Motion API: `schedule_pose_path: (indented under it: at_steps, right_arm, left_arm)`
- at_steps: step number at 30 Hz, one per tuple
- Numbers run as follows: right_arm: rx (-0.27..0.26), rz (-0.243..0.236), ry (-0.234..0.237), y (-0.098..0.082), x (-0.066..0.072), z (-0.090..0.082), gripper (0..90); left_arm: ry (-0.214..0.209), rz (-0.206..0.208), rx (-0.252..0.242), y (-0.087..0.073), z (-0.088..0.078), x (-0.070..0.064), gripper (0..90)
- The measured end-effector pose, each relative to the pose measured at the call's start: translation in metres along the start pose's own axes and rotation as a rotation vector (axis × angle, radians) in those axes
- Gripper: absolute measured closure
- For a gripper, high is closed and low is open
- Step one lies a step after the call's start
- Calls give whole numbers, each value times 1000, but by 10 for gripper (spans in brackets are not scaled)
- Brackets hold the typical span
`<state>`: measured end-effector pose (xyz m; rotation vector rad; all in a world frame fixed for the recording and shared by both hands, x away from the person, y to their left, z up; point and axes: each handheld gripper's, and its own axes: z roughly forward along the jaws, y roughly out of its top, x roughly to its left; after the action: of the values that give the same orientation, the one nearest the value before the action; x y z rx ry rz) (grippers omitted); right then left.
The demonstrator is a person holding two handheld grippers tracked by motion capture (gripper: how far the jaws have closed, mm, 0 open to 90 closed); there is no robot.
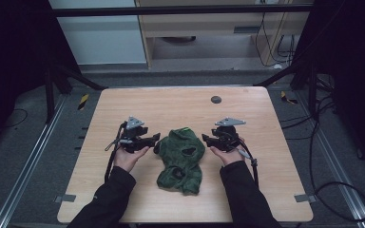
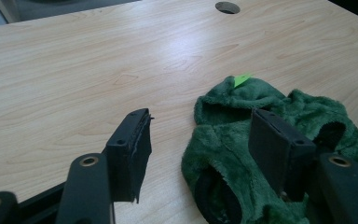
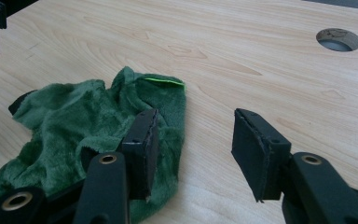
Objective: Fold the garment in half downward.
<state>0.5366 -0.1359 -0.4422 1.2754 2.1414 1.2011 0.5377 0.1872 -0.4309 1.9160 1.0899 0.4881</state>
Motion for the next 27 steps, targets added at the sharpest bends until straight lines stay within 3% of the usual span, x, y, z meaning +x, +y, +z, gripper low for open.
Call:
schedule_pose_path:
  at_steps: [14,21,27]
  right_arm:
    - [17,1,9,5,2,15,533]
    - [31,0,19,2,4,22,538]
    - [46,-2,20,1,5,26,541]
  left_arm:
    - [4,-12,30,0,14,3,408]
    - [8,9,35,7,24,-1,414]
    - [4,25,71,7,37,-4,414]
